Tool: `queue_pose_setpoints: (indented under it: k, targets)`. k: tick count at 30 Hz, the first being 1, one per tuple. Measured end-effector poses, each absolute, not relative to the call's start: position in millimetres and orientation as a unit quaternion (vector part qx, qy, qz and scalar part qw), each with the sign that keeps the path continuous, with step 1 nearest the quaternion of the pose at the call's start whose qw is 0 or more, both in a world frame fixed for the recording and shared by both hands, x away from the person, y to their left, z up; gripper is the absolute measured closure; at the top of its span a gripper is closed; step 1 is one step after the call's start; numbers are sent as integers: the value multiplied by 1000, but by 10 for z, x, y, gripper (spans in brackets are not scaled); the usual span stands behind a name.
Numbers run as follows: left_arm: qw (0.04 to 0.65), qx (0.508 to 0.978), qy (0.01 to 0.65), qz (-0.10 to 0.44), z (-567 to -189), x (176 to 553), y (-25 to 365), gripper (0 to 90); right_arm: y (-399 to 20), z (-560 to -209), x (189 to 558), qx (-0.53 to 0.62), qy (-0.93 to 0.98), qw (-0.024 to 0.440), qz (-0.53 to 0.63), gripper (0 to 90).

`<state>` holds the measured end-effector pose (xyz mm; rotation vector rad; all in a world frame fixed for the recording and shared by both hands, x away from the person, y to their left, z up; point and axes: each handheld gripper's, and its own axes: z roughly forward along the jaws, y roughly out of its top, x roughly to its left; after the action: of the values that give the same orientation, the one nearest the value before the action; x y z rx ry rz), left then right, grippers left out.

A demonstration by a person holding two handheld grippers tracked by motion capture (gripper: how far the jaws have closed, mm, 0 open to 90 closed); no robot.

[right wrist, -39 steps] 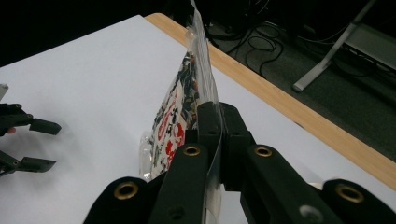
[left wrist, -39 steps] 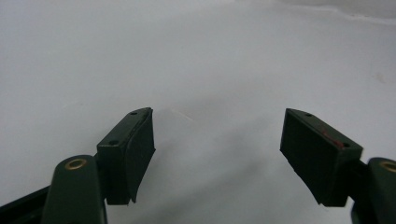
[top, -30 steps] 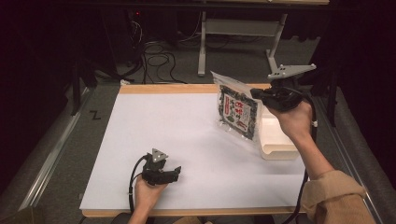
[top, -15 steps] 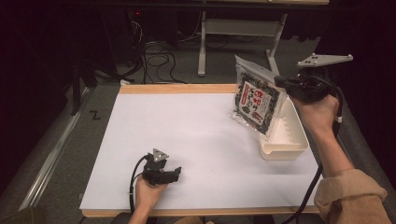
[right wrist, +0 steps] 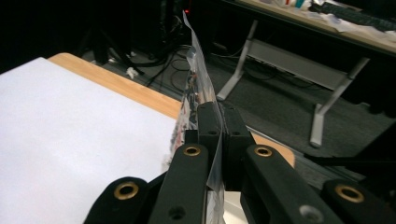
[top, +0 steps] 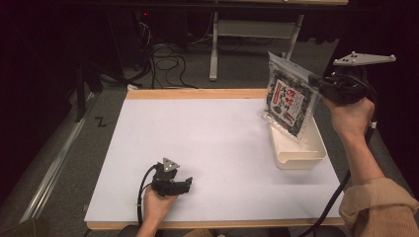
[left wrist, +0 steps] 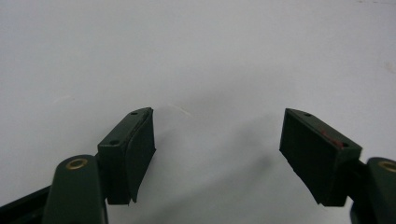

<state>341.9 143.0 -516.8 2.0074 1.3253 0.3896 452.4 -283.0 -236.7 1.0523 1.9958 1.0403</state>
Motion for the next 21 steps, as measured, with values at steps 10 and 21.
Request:
queue_pose_setpoints:
  k: [10, 21]
  targets:
    - [347, 772, 511, 150, -5163, 3416, 1428, 270, -2975, -2472, 4592, 426, 752, 333, 376, 900]
    - [346, 772, 511, 149, -5167, 3418, 1426, 270, -3082, -2448, 4572, 436, 737, 345, 383, 900]
